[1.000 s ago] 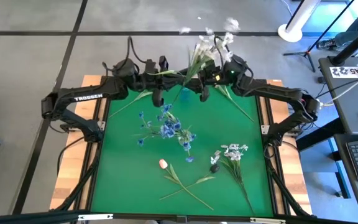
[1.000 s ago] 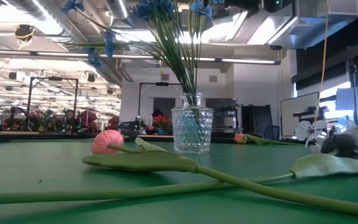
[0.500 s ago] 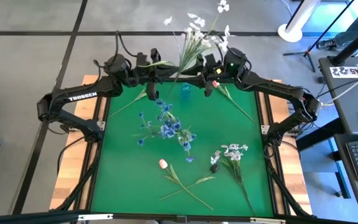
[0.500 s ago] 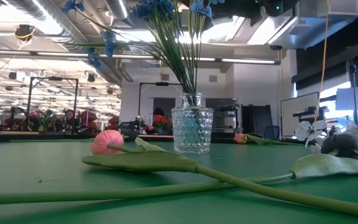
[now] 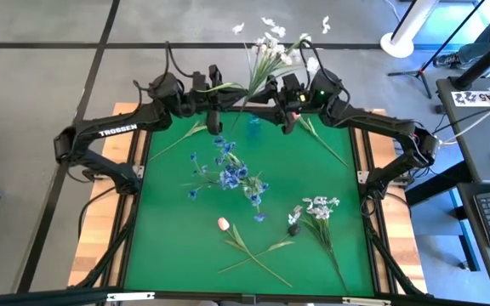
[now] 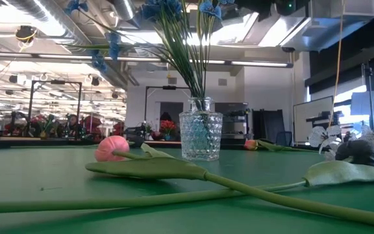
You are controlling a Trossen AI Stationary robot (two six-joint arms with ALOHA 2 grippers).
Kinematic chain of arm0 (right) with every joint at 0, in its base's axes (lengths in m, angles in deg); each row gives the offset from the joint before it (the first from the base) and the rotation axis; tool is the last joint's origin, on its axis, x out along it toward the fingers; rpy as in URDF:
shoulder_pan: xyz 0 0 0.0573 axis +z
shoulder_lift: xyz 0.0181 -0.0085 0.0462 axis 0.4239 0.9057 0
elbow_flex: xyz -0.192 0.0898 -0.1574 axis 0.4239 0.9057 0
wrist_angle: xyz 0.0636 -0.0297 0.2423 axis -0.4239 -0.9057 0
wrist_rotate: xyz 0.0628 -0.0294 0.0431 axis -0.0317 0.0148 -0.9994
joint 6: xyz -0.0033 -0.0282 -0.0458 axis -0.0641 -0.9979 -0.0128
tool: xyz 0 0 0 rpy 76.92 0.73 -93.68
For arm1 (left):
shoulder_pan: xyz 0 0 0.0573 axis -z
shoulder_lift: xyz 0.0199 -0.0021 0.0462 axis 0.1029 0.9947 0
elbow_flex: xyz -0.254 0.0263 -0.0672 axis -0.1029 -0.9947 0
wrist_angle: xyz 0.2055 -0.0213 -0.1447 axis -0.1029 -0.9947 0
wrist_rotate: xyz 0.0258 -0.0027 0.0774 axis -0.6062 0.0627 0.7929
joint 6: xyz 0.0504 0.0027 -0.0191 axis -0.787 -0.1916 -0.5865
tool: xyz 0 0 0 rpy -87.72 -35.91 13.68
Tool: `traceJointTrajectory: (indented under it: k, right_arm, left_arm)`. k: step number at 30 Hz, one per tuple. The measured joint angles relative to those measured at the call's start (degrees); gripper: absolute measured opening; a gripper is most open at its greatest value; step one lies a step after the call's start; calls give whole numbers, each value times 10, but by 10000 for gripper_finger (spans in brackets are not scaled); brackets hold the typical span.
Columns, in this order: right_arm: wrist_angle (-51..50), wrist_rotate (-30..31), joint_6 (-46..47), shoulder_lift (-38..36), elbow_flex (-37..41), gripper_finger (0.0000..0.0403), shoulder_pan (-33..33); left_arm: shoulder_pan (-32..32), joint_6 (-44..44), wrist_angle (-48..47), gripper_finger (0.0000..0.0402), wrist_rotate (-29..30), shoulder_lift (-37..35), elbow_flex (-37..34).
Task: Sort flowers into vase by color
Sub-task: Put the white flowers into the blue vase
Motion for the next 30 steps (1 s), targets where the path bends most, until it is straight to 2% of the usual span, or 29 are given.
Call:
traceJointTrajectory:
  k: [5, 8, 11, 16, 17, 24, 30]
  right_arm:
    - [-1, 24, 0, 0, 0, 215, 3]
    - [-2, 37, 0, 0, 0, 187, 1]
    - [-10, 40, -2, 0, 0, 142, 1]
    - [-29, 36, -27, 0, 0, 30, 1]
    - [-29, 33, -32, 0, 0, 18, 1]
    - [-66, 23, -63, -11, 0, 8, -4]
    - [-141, 31, -120, -47, 0, 7, -16]
  left_arm:
    - [5, 0, 3, 0, 0, 15, 0]
    - [9, 0, 2, 0, -1, 20, 0]
    - [13, 0, 3, 0, -1, 19, 0]
    - [15, 2, 0, 0, -1, 19, 0]
    - [15, 4, 0, 0, 0, 19, 0]
    - [16, -2, -45, 5, 17, 3, 0]
    - [16, -25, -108, 44, 37, -41, -1]
